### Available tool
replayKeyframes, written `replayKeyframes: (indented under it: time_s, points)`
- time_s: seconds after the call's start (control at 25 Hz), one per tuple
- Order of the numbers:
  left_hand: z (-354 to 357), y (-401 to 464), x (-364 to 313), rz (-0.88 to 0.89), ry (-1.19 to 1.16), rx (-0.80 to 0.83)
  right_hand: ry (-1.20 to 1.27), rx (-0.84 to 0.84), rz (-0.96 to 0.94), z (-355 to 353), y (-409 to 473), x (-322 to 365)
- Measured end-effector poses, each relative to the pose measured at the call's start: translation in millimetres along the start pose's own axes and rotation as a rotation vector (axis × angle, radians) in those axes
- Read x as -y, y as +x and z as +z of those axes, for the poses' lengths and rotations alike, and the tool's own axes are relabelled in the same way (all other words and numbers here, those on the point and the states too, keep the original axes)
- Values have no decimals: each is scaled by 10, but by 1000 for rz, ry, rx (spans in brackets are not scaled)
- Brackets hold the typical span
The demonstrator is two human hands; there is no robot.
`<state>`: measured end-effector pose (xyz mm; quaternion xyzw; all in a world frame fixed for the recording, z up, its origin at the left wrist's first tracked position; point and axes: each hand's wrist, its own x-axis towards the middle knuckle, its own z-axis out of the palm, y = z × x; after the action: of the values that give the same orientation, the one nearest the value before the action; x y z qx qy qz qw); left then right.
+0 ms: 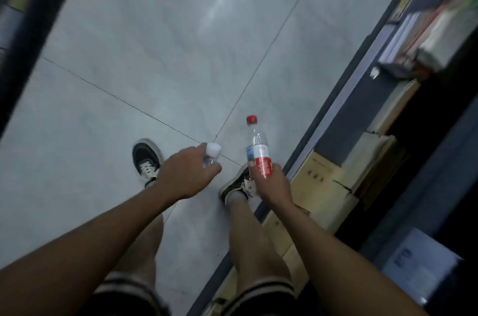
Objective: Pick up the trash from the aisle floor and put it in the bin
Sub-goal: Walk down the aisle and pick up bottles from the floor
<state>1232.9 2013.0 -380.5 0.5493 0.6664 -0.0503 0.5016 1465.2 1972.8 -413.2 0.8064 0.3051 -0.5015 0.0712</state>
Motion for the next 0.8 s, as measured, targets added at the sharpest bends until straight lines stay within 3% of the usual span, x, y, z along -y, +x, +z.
replayKeyframes:
  time_s: [0.12,0.4,0.6,0.8]
  points:
    - [-849,-818,-146,4,77,15,-143,81,10,-418,-982,417]
    - [-2449,-2463,133,-57,21,-154,-336,110,-211,-795,-2820,1555]
    - [-3052,-3261,702,-153,-54,-280,-387,9,-424,-431,-3700,2320]
    - [-3232,-3801,1169,-264,-175,-414,-488,39,-615,-74,-4251,2801]
